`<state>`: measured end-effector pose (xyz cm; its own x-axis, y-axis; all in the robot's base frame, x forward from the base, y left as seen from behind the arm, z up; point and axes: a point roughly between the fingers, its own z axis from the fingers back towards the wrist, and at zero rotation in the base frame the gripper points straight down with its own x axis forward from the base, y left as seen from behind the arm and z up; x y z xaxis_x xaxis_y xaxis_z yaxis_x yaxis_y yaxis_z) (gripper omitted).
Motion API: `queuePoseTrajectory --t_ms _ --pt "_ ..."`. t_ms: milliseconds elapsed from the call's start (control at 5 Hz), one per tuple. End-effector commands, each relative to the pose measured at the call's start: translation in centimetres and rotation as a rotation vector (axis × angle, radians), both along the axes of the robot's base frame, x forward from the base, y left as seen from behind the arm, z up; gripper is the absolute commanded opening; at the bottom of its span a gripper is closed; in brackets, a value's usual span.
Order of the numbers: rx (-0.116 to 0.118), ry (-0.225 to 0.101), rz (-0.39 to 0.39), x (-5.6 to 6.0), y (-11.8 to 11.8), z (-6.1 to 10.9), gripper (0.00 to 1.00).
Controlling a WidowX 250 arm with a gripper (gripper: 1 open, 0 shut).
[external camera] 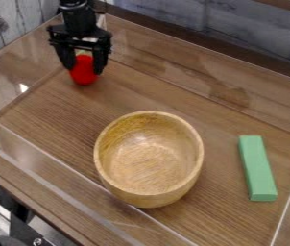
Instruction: Move the red fruit to the right
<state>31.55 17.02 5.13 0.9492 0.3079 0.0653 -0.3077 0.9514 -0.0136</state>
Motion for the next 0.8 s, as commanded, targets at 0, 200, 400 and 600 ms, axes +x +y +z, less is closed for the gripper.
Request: queuePoseTrajectory --t_ms 0,200,400,600 --pt "0.028 -0.040 0.022 0.40 1.51 1.18 1.00" --pt "0.027 -0.043 0.021 0.51 2.11 1.14 1.00" --pt "0.024 -0.045 0.007 0.43 2.14 1.28 1.00" --pt "0.018 -0.049 -0.014 0.73 1.44 1.17 1.00"
